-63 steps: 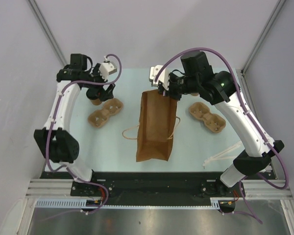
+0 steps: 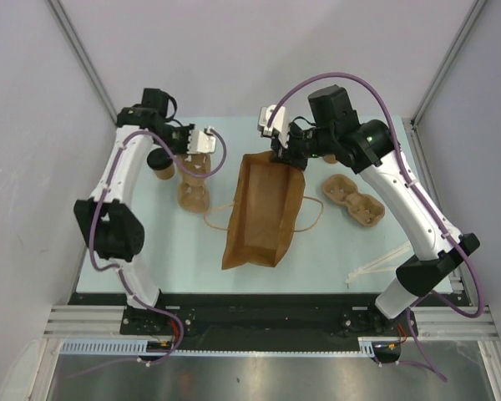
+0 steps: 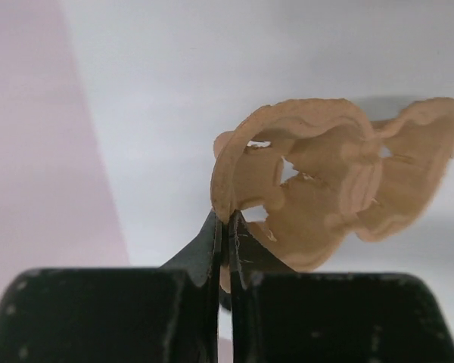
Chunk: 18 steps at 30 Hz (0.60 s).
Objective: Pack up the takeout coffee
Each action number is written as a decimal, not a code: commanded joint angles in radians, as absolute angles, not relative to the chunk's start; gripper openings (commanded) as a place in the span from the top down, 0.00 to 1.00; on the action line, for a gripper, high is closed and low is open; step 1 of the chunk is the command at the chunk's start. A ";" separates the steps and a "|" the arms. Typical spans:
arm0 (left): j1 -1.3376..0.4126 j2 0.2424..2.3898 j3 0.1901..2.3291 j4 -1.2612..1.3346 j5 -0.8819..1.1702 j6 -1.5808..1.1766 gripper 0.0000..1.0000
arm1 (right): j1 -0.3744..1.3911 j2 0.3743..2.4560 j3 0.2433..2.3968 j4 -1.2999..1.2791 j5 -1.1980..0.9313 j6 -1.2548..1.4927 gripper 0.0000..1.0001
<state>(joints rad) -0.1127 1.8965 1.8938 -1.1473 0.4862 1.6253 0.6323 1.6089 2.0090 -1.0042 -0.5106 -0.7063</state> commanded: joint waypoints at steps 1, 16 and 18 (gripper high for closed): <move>-0.072 1.692 1.960 -1.174 0.578 1.421 1.00 | 0.634 1.566 1.990 -0.979 -0.523 -0.684 1.00; -0.064 1.233 2.054 -0.672 0.400 0.669 1.00 | 0.680 1.542 1.924 -0.919 -0.442 -0.624 1.00; -0.066 1.220 2.109 -0.669 0.406 0.622 1.00 | 0.680 1.539 1.924 -0.910 -0.434 -0.620 1.00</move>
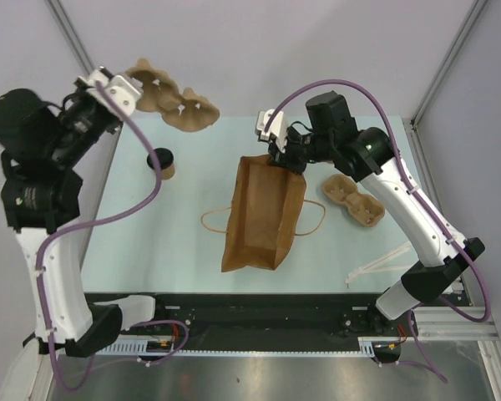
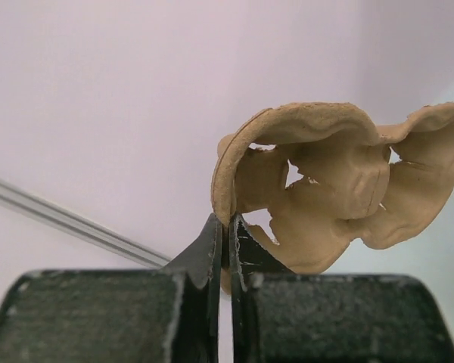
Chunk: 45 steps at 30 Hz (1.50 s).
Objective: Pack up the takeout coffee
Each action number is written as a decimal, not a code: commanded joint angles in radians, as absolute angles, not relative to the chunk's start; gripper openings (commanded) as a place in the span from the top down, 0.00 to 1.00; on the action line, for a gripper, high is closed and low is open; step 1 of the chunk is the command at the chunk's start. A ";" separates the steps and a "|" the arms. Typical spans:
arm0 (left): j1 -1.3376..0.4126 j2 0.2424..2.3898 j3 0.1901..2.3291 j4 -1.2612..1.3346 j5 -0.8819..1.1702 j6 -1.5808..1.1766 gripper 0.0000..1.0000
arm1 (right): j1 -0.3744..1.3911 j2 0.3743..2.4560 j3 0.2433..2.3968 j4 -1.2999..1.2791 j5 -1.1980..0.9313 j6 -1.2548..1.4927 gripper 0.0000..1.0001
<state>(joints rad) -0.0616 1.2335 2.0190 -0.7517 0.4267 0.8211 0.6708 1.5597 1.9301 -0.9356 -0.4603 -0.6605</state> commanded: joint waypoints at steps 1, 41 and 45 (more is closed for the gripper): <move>-0.066 1.215 2.123 -0.667 0.417 0.605 1.00 | 0.680 1.542 1.922 -0.905 -0.431 -0.614 1.00; -1.250 1.065 1.617 -0.595 -0.485 1.167 1.00 | 0.655 1.597 1.942 -0.879 -0.451 -0.535 1.00; -1.258 1.058 1.513 -0.520 -0.534 1.259 1.00 | 0.655 1.605 1.941 -0.880 -0.453 -0.535 1.00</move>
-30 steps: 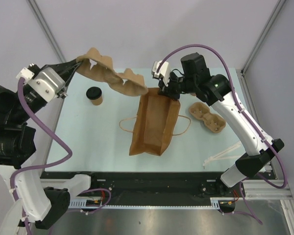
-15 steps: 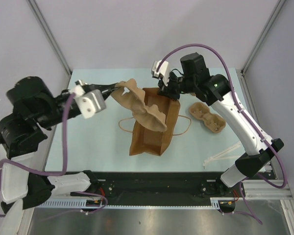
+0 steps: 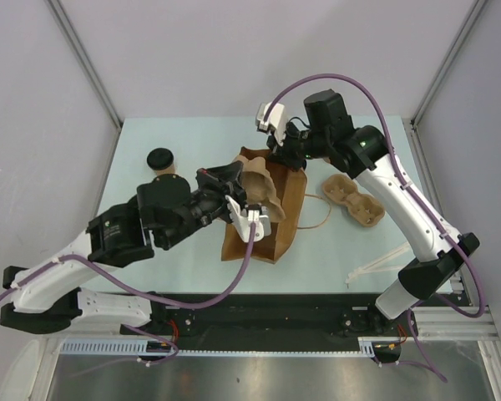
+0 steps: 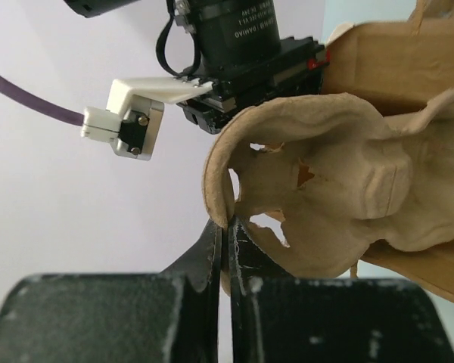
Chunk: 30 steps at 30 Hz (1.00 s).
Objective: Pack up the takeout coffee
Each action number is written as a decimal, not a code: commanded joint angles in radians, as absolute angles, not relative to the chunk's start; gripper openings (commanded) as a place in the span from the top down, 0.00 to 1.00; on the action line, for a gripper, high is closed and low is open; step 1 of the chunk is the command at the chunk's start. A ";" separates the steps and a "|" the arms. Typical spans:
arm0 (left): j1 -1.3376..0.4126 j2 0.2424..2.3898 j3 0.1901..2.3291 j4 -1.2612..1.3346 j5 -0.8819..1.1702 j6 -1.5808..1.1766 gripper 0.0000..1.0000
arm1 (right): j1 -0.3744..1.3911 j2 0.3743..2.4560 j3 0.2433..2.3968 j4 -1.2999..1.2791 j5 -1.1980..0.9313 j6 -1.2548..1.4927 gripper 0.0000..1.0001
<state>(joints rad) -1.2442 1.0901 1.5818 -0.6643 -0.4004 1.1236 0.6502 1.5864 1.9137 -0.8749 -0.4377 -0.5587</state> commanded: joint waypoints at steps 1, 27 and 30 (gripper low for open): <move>-1.261 1.060 1.493 -0.511 -0.534 1.269 1.00 | 0.655 1.603 1.940 -0.881 -0.456 -0.535 1.00; -1.298 1.095 1.496 -0.595 -0.591 1.371 1.00 | 0.641 1.620 1.945 -0.884 -0.479 -0.532 1.00; -1.310 1.092 1.416 -0.543 -0.592 1.362 1.00 | 0.640 1.621 1.944 -0.887 -0.483 -0.526 1.00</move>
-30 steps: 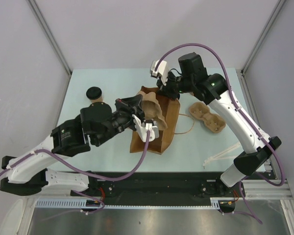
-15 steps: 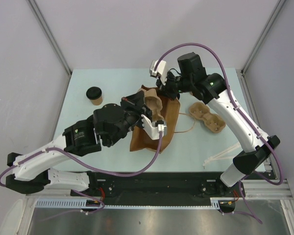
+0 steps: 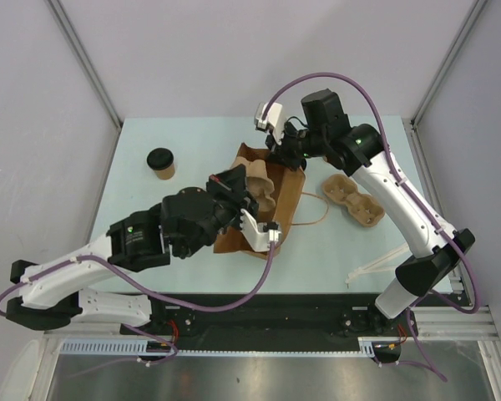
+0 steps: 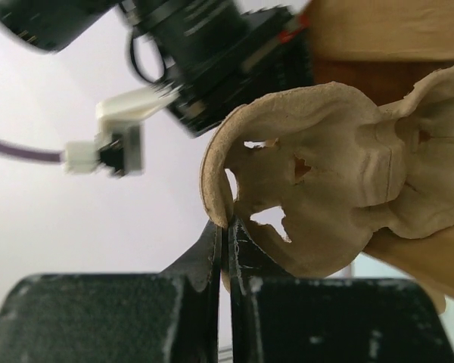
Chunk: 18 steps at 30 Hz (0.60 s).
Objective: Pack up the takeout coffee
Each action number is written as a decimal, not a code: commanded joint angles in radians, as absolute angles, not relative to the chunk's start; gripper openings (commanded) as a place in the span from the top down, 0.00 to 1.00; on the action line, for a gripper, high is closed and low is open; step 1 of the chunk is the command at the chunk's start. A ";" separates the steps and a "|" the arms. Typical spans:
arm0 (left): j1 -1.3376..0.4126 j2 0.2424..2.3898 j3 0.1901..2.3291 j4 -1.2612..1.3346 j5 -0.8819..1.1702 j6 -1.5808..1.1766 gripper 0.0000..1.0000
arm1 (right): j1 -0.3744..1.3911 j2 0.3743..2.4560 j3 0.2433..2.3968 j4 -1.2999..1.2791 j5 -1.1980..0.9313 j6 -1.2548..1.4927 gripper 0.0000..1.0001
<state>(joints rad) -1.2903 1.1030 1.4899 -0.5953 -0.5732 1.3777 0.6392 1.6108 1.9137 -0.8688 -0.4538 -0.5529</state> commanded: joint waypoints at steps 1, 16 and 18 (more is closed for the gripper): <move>-1.309 1.097 1.395 -0.535 -0.592 1.355 0.99 | 0.641 1.620 1.939 -0.887 -0.485 -0.523 1.00; -1.129 1.259 1.490 -0.640 -0.390 1.158 0.94 | 0.640 1.635 1.956 -0.902 -0.541 -0.526 1.00; -1.118 1.262 1.470 -0.609 -0.384 1.160 0.95 | 0.635 1.638 1.957 -0.914 -0.573 -0.531 1.00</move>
<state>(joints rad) -1.1465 1.2636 1.4548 -0.6388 -0.4423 1.2098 0.6388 1.6203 1.9240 -0.8700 -0.4976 -0.5495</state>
